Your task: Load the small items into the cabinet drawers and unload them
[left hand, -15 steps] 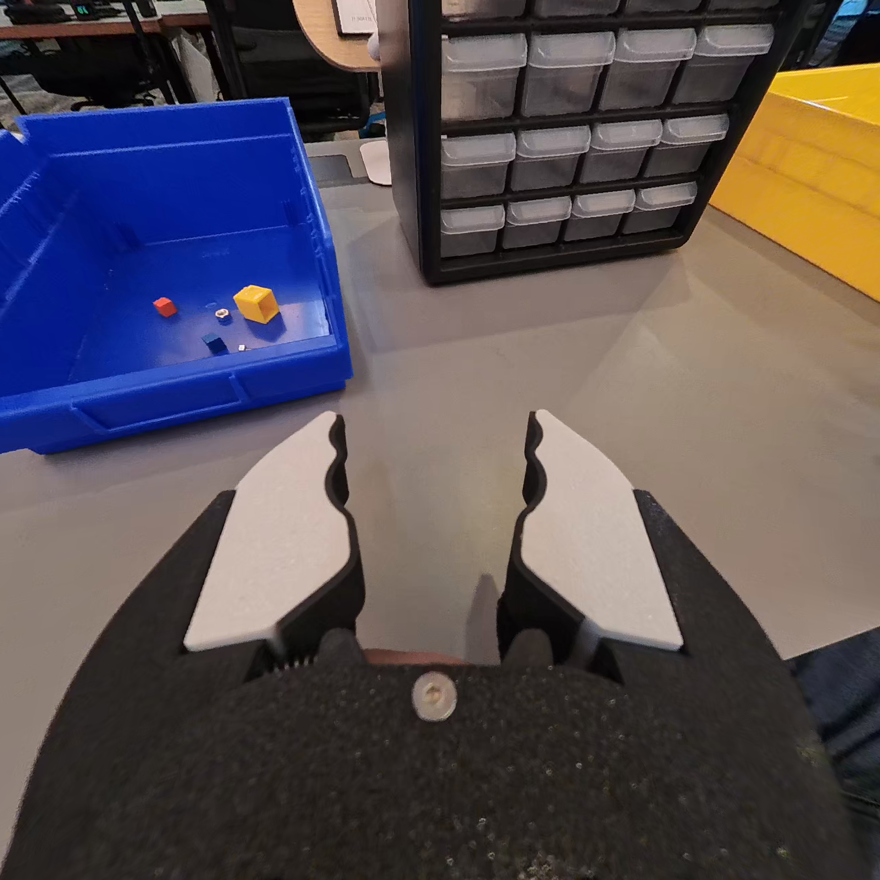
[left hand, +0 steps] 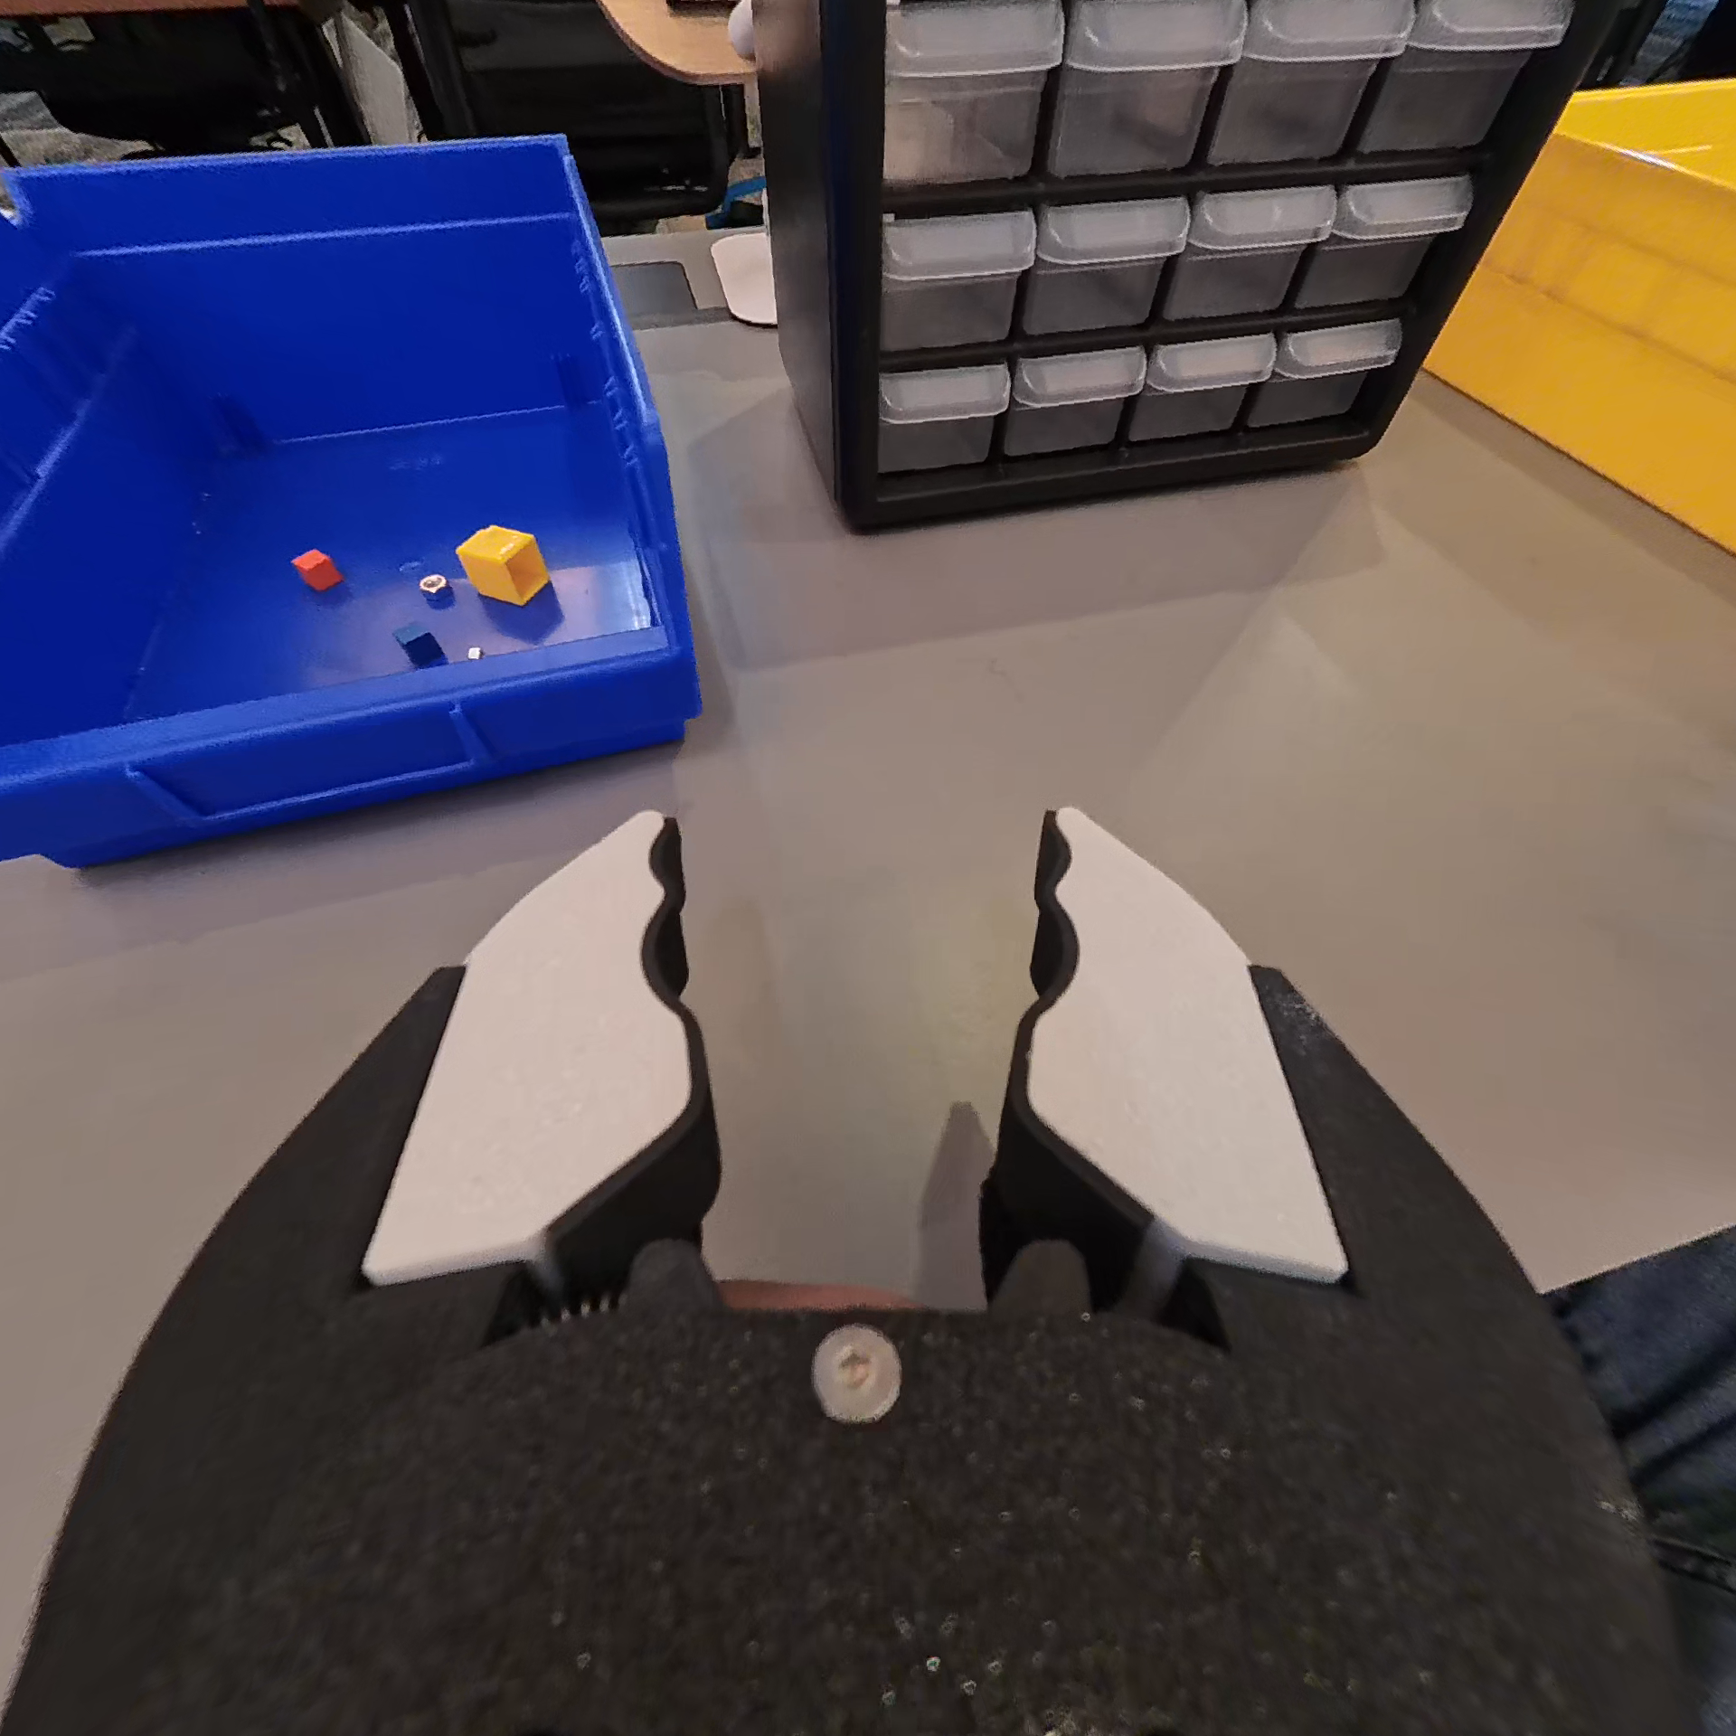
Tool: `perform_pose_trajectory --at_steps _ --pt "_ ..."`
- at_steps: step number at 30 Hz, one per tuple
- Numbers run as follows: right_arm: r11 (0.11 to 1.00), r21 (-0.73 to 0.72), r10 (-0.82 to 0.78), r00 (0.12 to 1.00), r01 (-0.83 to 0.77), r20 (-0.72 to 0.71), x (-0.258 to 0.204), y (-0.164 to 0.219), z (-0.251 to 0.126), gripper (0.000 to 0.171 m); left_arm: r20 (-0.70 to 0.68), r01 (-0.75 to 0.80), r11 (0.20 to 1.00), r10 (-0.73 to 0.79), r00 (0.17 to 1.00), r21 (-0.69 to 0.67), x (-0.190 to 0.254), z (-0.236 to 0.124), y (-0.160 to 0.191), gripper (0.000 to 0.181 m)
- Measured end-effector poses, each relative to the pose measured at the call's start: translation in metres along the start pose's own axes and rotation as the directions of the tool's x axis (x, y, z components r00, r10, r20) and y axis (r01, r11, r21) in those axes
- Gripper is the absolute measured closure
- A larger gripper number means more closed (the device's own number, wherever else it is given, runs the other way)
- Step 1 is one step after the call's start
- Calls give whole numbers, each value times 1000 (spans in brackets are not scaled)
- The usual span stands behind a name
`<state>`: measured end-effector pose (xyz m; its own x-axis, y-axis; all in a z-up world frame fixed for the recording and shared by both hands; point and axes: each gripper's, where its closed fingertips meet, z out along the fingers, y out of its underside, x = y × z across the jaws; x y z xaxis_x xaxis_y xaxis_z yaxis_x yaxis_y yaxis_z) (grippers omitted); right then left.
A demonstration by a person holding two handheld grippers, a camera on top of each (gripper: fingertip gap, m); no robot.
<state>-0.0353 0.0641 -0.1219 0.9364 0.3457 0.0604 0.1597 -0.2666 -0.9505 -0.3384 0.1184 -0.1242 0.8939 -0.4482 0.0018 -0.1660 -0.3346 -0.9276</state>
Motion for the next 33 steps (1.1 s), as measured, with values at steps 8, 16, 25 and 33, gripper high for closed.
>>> perform_pose_trajectory --at_steps 8,16,25,33 --pt "998 66 20 998 -24 66 -29 -20 20 119 -16 17 1000 -17 1000 -8 3 -1 2 110" --pt "874 38 -461 850 485 -257 -29 -77 104 119 -26 18 1000 -18 999 -6 6 -7 4 110" --pt "547 -40 -696 428 836 -577 -23 -175 172 127 -37 40 998 -41 998 -49 1 -2 12 110" --pt "327 -148 -758 165 933 -631 -21 -197 198 131 -39 64 996 -67 997 -65 -5 0 15 110"
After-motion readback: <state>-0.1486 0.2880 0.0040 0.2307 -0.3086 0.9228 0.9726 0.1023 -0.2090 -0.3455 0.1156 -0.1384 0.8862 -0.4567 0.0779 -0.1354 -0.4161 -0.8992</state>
